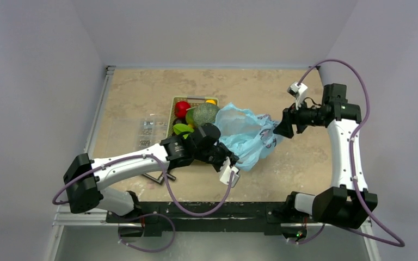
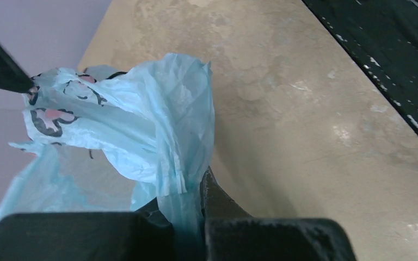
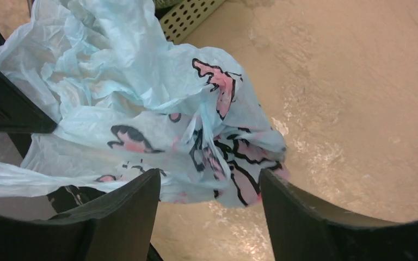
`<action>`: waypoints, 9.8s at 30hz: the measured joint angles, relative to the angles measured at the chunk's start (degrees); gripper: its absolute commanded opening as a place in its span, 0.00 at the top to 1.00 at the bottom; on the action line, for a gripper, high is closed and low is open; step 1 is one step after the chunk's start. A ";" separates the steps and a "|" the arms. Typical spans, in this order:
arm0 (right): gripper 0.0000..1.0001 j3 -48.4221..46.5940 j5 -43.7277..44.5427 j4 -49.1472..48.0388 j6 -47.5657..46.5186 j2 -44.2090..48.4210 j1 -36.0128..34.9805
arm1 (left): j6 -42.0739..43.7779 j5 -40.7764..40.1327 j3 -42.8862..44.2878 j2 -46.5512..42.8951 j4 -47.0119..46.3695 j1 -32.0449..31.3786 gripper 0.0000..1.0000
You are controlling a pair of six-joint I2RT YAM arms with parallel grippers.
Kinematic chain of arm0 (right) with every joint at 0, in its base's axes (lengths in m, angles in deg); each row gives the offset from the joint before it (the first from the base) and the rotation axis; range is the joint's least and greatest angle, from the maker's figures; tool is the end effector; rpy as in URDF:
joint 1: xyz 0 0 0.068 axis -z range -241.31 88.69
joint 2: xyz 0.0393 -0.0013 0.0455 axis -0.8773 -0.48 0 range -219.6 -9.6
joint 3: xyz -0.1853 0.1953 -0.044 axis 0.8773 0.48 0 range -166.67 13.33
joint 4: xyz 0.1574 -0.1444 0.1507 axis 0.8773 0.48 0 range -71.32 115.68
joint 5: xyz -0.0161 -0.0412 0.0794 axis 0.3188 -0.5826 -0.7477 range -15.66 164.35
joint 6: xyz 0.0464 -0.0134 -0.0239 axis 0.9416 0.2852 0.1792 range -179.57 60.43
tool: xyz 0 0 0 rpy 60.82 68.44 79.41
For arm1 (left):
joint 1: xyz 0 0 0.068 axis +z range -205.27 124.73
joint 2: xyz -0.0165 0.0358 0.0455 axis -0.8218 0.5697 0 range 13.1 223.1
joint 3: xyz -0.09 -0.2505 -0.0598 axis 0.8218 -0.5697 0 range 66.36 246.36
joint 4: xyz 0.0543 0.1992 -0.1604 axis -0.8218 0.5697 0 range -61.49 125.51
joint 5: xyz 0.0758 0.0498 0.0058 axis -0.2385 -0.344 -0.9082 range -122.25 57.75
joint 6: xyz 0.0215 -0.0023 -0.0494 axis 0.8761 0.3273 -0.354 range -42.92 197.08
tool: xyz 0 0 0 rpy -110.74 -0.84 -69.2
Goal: Place the fake fruits into the plastic bag and tie a complex knot
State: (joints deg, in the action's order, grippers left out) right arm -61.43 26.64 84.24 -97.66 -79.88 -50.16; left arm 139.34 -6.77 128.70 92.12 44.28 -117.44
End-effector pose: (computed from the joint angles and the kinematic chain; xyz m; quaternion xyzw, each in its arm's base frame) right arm 0.2188 -0.0164 0.3553 -0.3044 0.8378 0.2608 0.3707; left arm 0.1319 -0.2822 0.3029 0.8058 0.3046 -0.1929 0.4698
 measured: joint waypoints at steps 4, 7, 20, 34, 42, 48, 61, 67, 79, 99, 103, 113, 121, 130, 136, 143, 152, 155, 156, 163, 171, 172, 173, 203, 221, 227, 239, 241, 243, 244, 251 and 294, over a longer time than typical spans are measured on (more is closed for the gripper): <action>0.01 0.00 -1.27 1.70 -3.52 -2.38 0.63 | -0.39 0.11 -2.21 2.23 1.14 -0.42 1.00; 0.01 0.55 -1.36 2.43 -4.87 -2.82 0.63 | -0.79 0.09 -2.27 3.87 0.98 -0.76 1.00; 0.01 7.45 13.77 -14.05 2.93 -2.71 -15.98 | -0.04 0.09 -2.64 4.68 -1.44 -3.17 1.00; 0.01 7.26 18.95 -20.11 3.91 -10.91 -21.79 | 4.81 -0.26 -5.03 4.68 -1.97 -5.73 1.00; 0.21 12.41 19.61 -18.47 0.98 -11.52 -23.76 | 4.76 -0.79 -5.03 4.79 -2.10 -5.73 1.00; 1.00 17.49 28.68 -22.40 2.51 -11.19 -23.93 | 3.50 -0.81 -5.03 4.74 -2.45 -5.77 1.00; 1.00 -0.76 43.04 -38.84 14.80 -2.34 -18.64 | 7.85 0.35 -5.01 6.29 7.41 -6.47 0.63; 1.00 7.39 38.62 -39.04 15.34 1.51 -18.43 | -2.27 -1.99 -5.09 5.88 5.05 -6.91 0.00; 0.99 12.41 25.92 -35.08 14.88 12.76 -18.38 | -39.52 -10.75 2.99 -12.68 -10.64 -1.05 0.00; 0.04 -0.35 1.99 -5.60 6.10 12.11 -13.64 | -25.73 -6.69 -14.60 -5.05 -23.15 4.26 1.00; 0.01 -4.20 -1.64 -4.57 7.98 9.16 -8.76 | -16.39 -3.04 -24.37 -12.09 -25.64 0.24 1.00; 0.01 7.69 3.32 -7.21 8.63 -5.70 -8.57 | 6.03 -0.35 -35.26 -12.70 -31.30 -8.52 1.00; 0.01 7.21 3.39 -7.91 8.11 -5.14 -15.74 | 12.59 -0.33 -34.62 -9.73 -34.25 -8.90 1.00; 0.01 11.15 11.23 -14.71 6.99 -8.33 -22.36 | 14.91 -0.33 -33.51 -8.85 -35.01 -8.90 1.00; 0.22 14.40 13.38 -16.79 6.45 -13.77 -22.75 | 15.41 -0.35 -33.51 -8.81 -35.01 -8.90 1.00; 1.00 14.05 8.24 -13.94 3.28 -15.08 -23.08 | 15.41 -0.72 -33.51 -9.01 -34.71 -8.90 1.00; 1.00 3.30 6.80 -15.63 10.05 -10.32 -4.90 | 15.04 -2.47 -37.22 -24.02 -27.23 -8.52 1.00; 1.00 1.03 8.24 -19.39 12.00 -10.23 1.86 | 15.10 -1.29 -39.76 -28.74 -24.00 -9.14 1.00; 1.00 1.07 8.72 -20.11 12.57 -10.14 3.50 | 14.67 -1.27 -40.11 -29.11 -23.23 -9.18 1.00; 1.00 4.46 12.79 -20.35 18.27 -10.14 6.99 | -4.44 -3.89 -26.75 -19.69 -16.61 -3.78 0.13; 1.00 4.46 21.51 -22.69 36.63 -19.26 7.52 | -19.23 -1.64 -7.74 -6.95 -16.02 -2.43 0.00; 1.00 4.37 22.49 -22.97 37.92 -20.65 7.74 | -19.23 -1.18 -7.96 -5.60 -15.91 -2.47 0.00; 1.00 4.31 23.47 -23.17 39.41 -22.29 7.98 | -19.21 -0.66 -8.24 -3.76 -15.58 -2.54 0.00; 0.01 -21.68 22.21 -18.53 38.23 -40.24 10.45 | -60.26 -4.04 22.80 29.40 -5.57 6.29 1.00; 0.01 -14.23 10.64 4.85 14.64 -19.06 19.10 | -99.08 8.26 24.50 33.11 -19.93 15.78 1.00; 0.01 -3.08 9.18 -1.20 17.42 -18.82 9.64 | -99.67 9.81 24.52 33.42 -20.79 15.78 1.00; 1.00 -3.43 8.50 -15.63 23.15 -26.88 4.50 | -99.49 11.87 24.52 33.40 -21.79 15.80 1.00; 1.00 -3.45 8.41 -15.72 22.86 -27.67 5.20 | -99.08 12.22 24.52 33.40 -21.59 15.93 1.00; 1.00 -3.87 7.54 -14.75 22.01 -27.74 7.30 | -98.55 12.44 24.44 33.29 -21.18 16.35 1.00; 1.00 -4.57 7.08 -13.79 21.33 -27.63 9.07 | -98.20 12.46 24.20 33.09 -20.92 16.74 1.00; 1.00 -15.08 1.68 -4.11 14.95 -26.97 28.61 | -92.30 7.08 24.76 31.71 -14.69 22.58 1.00; 1.00 -2.21 4.46 -2.64 -3.69 -30.42 23.12 | -42.77 16.28 23.61 15.26 -1.11 22.84 0.00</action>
State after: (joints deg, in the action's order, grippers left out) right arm -63.64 31.10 81.60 -101.35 -110.31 -27.03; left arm 96.57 9.51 152.31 107.38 43.17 -94.60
